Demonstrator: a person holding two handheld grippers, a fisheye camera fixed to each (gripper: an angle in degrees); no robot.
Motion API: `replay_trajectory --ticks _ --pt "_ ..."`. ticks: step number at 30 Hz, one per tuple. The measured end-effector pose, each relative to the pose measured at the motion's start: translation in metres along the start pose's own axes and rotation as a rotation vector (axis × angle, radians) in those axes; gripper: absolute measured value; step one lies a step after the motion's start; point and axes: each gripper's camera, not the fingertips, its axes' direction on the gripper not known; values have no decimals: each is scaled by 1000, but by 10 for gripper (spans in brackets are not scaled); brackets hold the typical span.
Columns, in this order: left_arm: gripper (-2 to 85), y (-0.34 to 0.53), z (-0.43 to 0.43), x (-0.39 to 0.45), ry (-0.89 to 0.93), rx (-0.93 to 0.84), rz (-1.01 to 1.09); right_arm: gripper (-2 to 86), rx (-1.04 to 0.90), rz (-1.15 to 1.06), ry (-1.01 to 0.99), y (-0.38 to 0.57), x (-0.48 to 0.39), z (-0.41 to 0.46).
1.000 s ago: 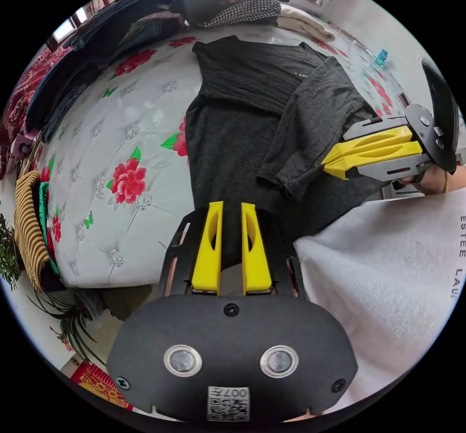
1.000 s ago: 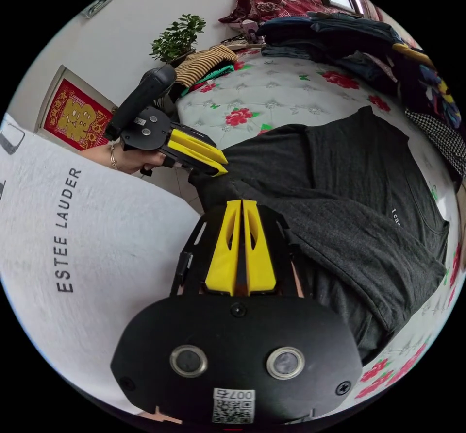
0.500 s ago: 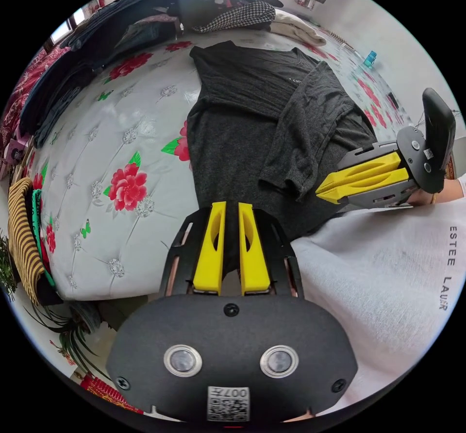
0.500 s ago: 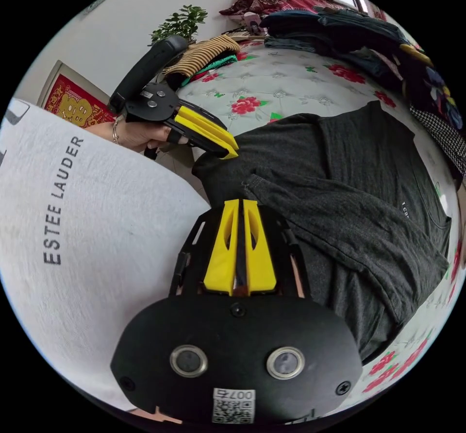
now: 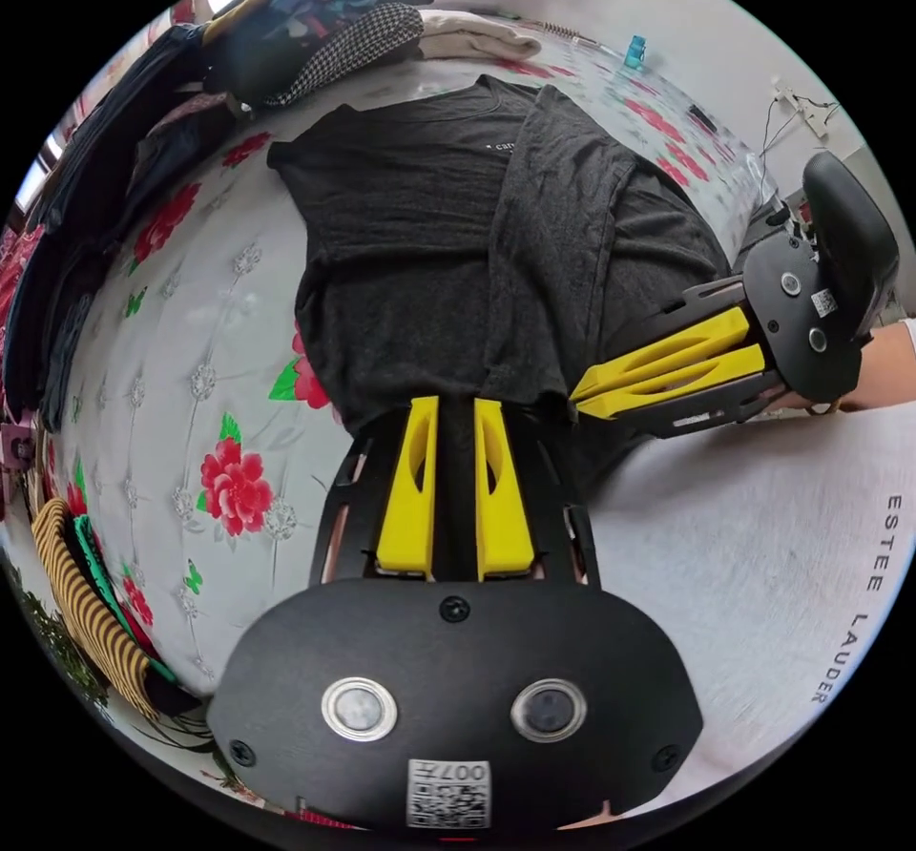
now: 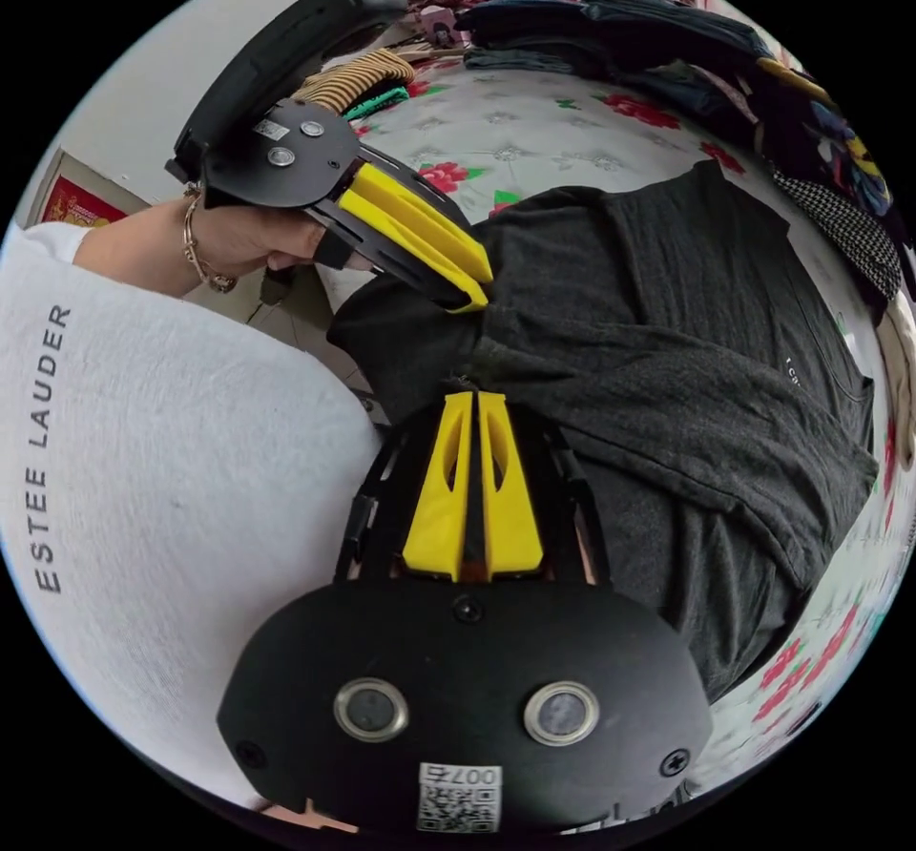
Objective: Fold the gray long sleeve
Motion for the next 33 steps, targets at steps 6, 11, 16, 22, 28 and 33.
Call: replay_trajectory --ticks 6,11,16,22,28,33 --pt "-8 5 -14 -3 4 19 -13 -2 91 3 -5 5 -6 -25" --pt "-2 33 -25 -26 102 74 -241 -1 31 -36 -16 6 -2 -7" --pt "66 37 -29 -9 102 72 -276 -1 21 -21 -39 9 6 1" --pt "24 -15 -4 46 -20 -15 -110 -1 64 -19 -79 16 11 -3" --pt "-7 -20 19 53 -189 -152 -105 -1 34 5 -102 33 24 7" --pt "16 16 -4 46 -87 -1 -245 3 117 70 -208 58 39 -2"
